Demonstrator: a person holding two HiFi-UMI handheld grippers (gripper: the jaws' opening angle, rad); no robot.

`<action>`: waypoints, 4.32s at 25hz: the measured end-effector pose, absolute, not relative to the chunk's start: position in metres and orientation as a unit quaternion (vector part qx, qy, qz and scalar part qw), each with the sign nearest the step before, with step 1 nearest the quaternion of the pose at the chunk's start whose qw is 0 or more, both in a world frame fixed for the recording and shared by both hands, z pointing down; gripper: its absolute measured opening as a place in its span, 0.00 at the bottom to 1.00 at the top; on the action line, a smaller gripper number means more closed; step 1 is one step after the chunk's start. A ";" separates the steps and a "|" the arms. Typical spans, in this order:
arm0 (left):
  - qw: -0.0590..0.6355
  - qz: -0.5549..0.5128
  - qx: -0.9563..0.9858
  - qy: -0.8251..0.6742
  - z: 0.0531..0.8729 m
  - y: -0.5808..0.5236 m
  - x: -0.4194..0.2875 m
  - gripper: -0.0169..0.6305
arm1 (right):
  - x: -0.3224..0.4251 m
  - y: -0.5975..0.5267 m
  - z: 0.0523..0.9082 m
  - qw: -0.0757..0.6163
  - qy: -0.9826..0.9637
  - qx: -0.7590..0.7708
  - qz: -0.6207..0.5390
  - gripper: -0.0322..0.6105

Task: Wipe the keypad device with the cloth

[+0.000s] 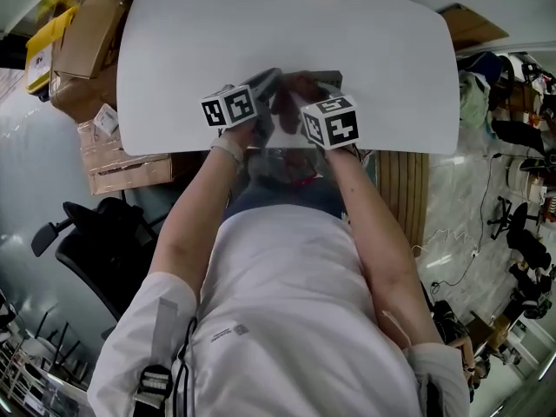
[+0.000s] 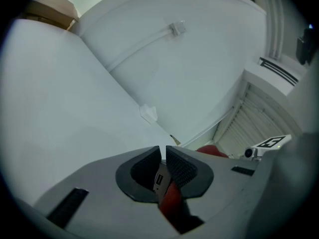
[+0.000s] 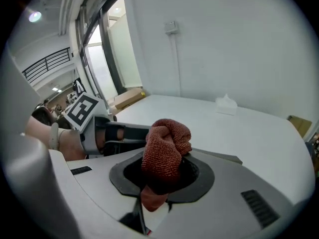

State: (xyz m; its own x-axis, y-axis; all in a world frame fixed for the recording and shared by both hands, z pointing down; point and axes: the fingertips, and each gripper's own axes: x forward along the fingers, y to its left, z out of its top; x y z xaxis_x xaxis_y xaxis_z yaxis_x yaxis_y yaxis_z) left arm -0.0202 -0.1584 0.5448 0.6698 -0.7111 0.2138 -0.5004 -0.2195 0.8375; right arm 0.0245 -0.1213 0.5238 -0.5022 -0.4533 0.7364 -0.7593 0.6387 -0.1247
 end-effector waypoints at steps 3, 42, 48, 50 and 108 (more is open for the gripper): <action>0.479 -0.104 0.777 -0.395 0.543 -0.157 -0.019 0.09 | 0.017 -0.126 0.525 0.353 -0.838 0.356 0.217 0.21; 0.462 -0.092 0.783 -0.407 0.546 -0.158 -0.022 0.09 | 0.023 -0.074 0.588 0.409 -0.825 0.310 0.239 0.20; 0.459 -0.089 0.784 -0.408 0.545 -0.158 -0.021 0.09 | 0.028 -0.065 0.596 0.405 -0.821 0.304 0.265 0.20; 0.459 -0.087 0.785 -0.407 0.546 -0.157 -0.021 0.09 | 0.030 -0.062 0.598 0.400 -0.819 0.304 0.278 0.20; 0.190 -0.042 0.868 -0.458 0.287 -0.020 0.031 0.04 | 0.139 -0.045 0.282 0.030 -0.937 0.320 0.136 0.20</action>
State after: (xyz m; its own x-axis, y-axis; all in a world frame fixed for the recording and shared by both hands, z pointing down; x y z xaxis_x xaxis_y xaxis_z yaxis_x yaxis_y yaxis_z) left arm 0.0311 -0.0200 0.2868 0.5778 -0.8098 0.1012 -0.7780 -0.5091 0.3682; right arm 0.1394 -0.0453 0.2815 -0.7936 -0.5915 0.1424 -0.6076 0.7586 -0.2352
